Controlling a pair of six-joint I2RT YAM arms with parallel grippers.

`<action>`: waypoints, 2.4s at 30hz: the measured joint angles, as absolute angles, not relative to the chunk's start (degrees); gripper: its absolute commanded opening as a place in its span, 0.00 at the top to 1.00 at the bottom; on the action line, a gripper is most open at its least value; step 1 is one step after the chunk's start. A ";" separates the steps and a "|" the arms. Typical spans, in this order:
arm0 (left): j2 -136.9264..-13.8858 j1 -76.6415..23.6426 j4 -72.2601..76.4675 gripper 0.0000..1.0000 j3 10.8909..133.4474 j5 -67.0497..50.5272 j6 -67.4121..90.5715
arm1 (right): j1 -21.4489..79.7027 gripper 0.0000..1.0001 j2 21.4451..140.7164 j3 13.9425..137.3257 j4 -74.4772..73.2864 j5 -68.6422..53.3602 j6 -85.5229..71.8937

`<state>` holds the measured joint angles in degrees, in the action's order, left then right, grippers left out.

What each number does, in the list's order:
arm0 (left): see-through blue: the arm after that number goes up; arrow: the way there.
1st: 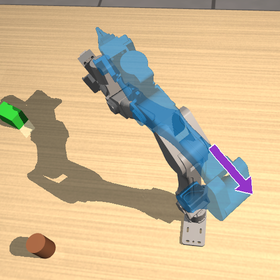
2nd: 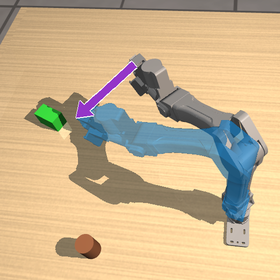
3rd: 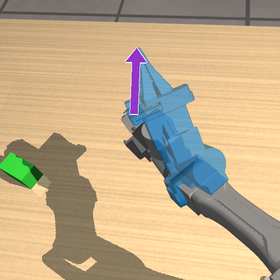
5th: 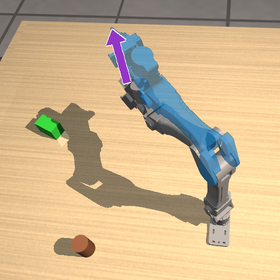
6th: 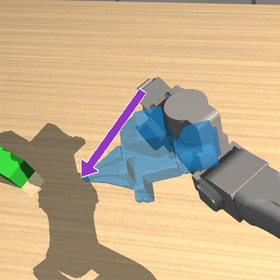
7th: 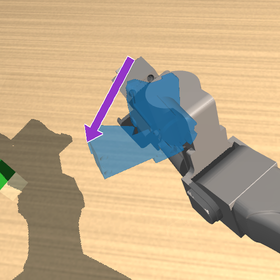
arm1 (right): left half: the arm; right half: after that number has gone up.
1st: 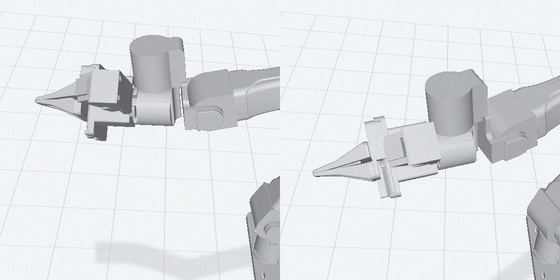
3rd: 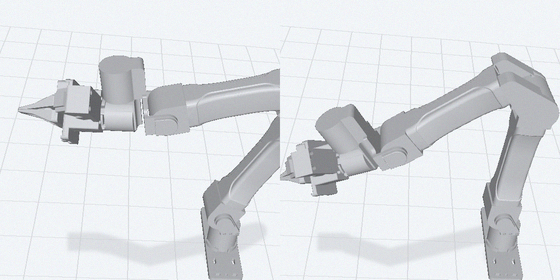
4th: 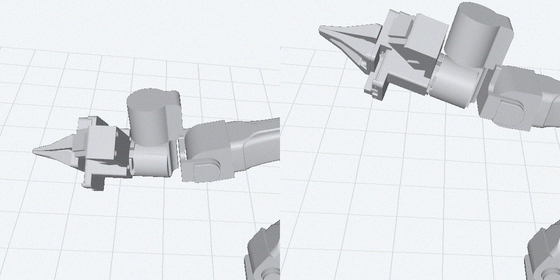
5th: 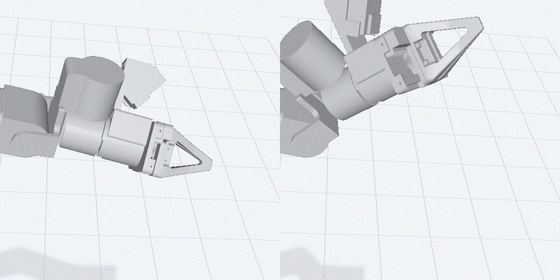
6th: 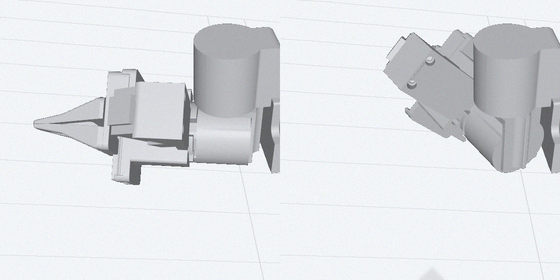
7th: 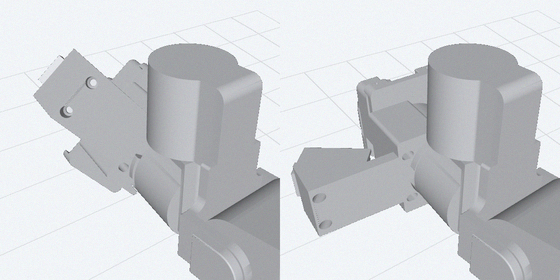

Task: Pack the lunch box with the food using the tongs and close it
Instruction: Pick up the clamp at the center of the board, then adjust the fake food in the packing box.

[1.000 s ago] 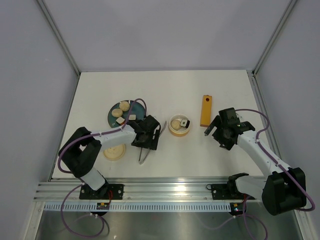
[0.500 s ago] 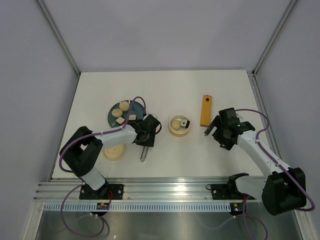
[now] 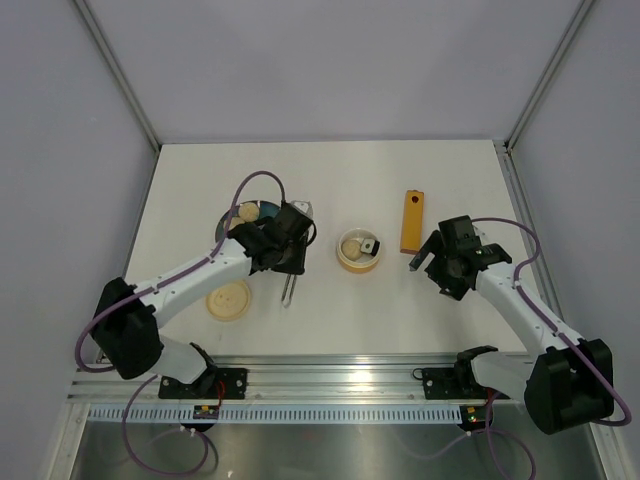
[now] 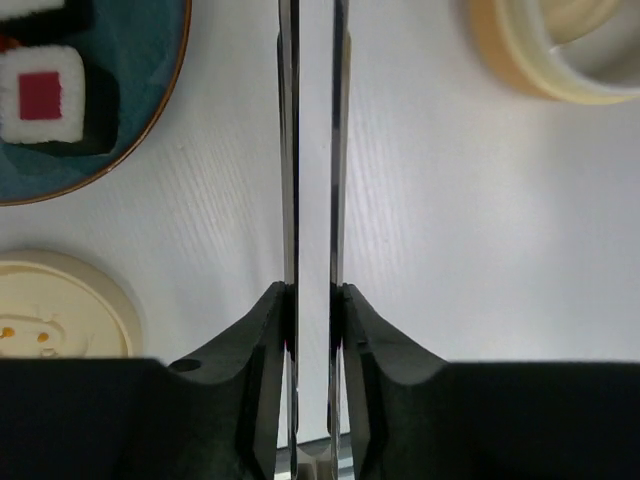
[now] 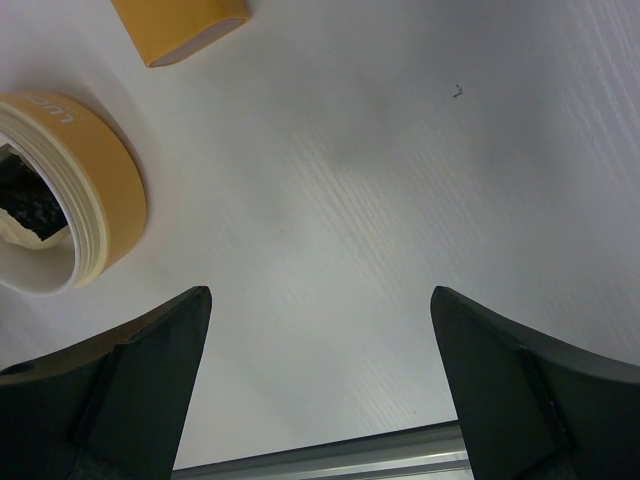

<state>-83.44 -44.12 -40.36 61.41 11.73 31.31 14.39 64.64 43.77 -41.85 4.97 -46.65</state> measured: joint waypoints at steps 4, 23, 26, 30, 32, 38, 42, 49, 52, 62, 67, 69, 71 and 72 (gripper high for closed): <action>-80.18 -44.12 -44.29 0.63 68.34 9.58 29.45 | 14.39 0.01 64.47 43.77 -41.87 5.02 -46.65; -79.88 -44.25 -49.69 0.67 78.26 0.58 28.05 | 14.39 0.01 63.94 43.90 -43.35 5.54 -46.22; -80.07 -45.45 -49.87 0.67 80.44 -0.67 28.03 | 14.39 0.00 63.59 43.94 -43.48 5.67 -46.22; -83.05 -48.93 -49.67 0.64 84.64 -1.76 28.27 | 14.39 0.01 63.24 44.42 -44.60 6.61 -46.22; -85.08 -50.57 -49.80 0.62 86.06 -1.54 28.49 | 14.39 0.00 62.67 44.49 -45.06 6.90 -46.24; -90.52 -52.66 -50.46 0.57 88.09 0.34 28.93 | 14.39 0.00 60.58 44.49 -46.44 7.75 -46.26; -91.64 -52.66 -51.22 0.53 88.64 1.98 29.36 | 14.39 0.01 60.49 44.49 -46.57 7.97 -46.26; -93.27 -53.19 -51.13 0.53 89.71 3.07 30.09 | 14.41 0.00 60.55 44.49 -46.57 7.97 -46.26; -94.76 -53.52 -51.13 0.53 90.21 3.31 30.11 | 14.41 0.01 60.58 44.49 -46.57 7.97 -46.26; -98.70 -54.70 -51.31 0.52 91.64 5.37 30.52 | 14.41 0.00 60.80 44.49 -46.54 7.94 -46.26; -99.42 -54.70 -51.27 0.55 91.92 5.41 30.52 | 14.41 0.00 60.82 44.49 -46.57 7.94 -46.24; -99.63 -54.70 -51.29 0.58 91.92 5.41 30.52 | 14.41 0.01 60.82 44.49 -46.54 7.97 -46.26; -99.72 -54.70 -51.29 0.60 91.92 5.39 30.52 | 14.41 0.01 60.82 44.49 -46.57 7.94 -46.26; -99.72 -54.70 -51.29 0.61 91.92 5.39 30.55 | 14.41 0.00 60.82 44.49 -46.57 7.94 -46.26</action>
